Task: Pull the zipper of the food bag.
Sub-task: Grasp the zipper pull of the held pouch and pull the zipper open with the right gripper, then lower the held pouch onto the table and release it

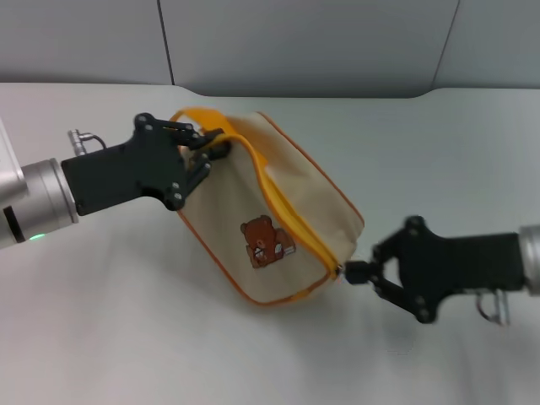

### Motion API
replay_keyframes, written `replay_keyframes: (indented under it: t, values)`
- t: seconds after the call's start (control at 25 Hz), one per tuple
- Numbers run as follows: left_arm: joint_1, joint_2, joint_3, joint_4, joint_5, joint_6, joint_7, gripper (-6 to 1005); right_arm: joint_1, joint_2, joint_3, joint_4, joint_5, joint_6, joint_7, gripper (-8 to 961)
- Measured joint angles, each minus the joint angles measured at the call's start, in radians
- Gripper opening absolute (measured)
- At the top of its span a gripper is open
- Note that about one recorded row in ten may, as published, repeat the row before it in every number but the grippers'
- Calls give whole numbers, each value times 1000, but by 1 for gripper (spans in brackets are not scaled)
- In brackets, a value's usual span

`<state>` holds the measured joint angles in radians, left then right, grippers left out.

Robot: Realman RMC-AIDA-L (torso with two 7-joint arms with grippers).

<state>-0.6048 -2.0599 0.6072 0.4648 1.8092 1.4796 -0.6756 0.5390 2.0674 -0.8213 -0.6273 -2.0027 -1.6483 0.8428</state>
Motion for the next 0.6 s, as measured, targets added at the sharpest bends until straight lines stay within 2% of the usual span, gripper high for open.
replay_keyframes:
  t: [0.12, 0.2, 0.44, 0.48, 0.52, 0.56, 0.6]
  values:
    - [6, 0, -3, 0, 0, -2, -9, 83, -23, -1, 17, -6, 13, -12, 9, 6]
    - [14, 1, 0, -1, -1, -1, -29, 83, -41, 3, 82, -1, 41, -14, 35, 7]
    - [47, -2, -4, -8, -1, -6, -81, 83, -35, -1, 148, 50, 50, -11, 93, 13]
    - [58, -5, -5, -11, -1, -14, -99, 83, -31, -2, 213, 90, 52, -7, 105, 14]
    - [66, -8, -5, -15, -1, -20, -114, 83, -31, -2, 213, 90, 52, -7, 105, 15]
    - [73, -9, -6, -24, -1, -28, -125, 83, -29, -2, 257, 114, 53, -10, 106, 16]
    - [92, -10, -12, -56, -7, -46, -145, 82, -22, -5, 330, 170, 61, -25, 108, 17]
